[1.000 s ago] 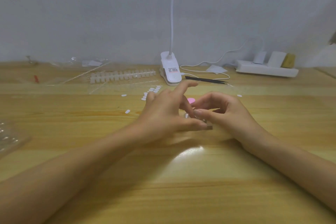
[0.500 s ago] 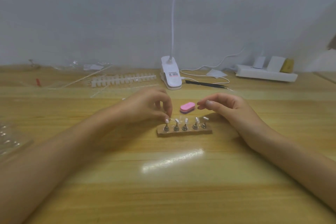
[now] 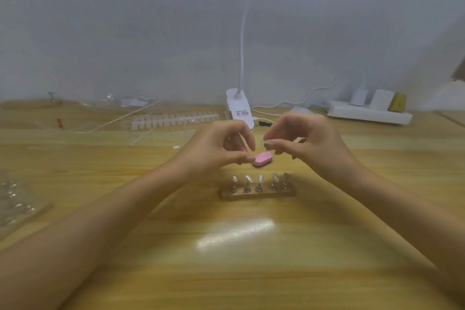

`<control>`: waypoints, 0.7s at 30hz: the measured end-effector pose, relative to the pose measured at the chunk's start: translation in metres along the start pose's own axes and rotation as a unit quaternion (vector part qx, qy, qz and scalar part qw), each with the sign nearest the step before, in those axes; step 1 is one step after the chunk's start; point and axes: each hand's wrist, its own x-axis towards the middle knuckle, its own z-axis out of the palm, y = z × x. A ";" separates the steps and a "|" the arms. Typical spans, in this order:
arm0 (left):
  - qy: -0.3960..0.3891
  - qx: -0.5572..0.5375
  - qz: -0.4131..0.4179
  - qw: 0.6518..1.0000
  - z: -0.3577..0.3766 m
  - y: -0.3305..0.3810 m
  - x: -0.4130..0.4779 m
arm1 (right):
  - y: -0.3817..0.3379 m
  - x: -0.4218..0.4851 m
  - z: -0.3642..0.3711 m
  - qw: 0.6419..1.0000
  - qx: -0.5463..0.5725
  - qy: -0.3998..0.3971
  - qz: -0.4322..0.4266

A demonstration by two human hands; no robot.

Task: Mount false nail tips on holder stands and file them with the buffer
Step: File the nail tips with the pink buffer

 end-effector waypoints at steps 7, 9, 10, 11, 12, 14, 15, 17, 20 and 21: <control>-0.058 -0.156 -0.141 0.976 -0.007 0.001 -0.001 | -0.008 0.006 -0.007 0.947 -0.206 0.024 -0.245; -0.082 -0.213 -0.160 0.960 -0.008 0.001 0.000 | -0.008 0.006 -0.010 0.919 -0.254 0.030 -0.300; -0.090 -0.230 -0.158 0.956 -0.007 0.001 0.000 | -0.007 0.006 -0.011 0.905 -0.278 0.033 -0.321; -0.088 -0.235 -0.150 0.956 -0.006 0.001 0.000 | -0.005 0.005 -0.011 0.900 -0.286 0.037 -0.325; -0.068 -0.221 -0.127 0.965 -0.005 0.002 0.000 | -0.005 0.005 -0.010 0.914 -0.265 0.041 -0.304; 0.025 -0.106 0.000 0.994 -0.003 0.002 0.000 | -0.009 0.006 -0.007 0.975 -0.124 0.050 -0.178; 0.076 0.002 0.100 0.992 -0.004 0.001 0.000 | -0.010 0.007 -0.007 0.995 -0.033 0.045 -0.087; 0.124 0.199 0.271 0.934 -0.008 -0.001 -0.001 | -0.012 0.010 -0.005 0.984 0.149 0.002 0.096; 0.147 0.288 0.315 0.892 -0.013 -0.008 0.000 | -0.003 0.011 -0.005 0.928 0.283 -0.043 0.238; 0.146 0.262 0.283 0.911 -0.014 -0.009 0.000 | -0.001 0.011 -0.005 0.927 0.278 -0.047 0.247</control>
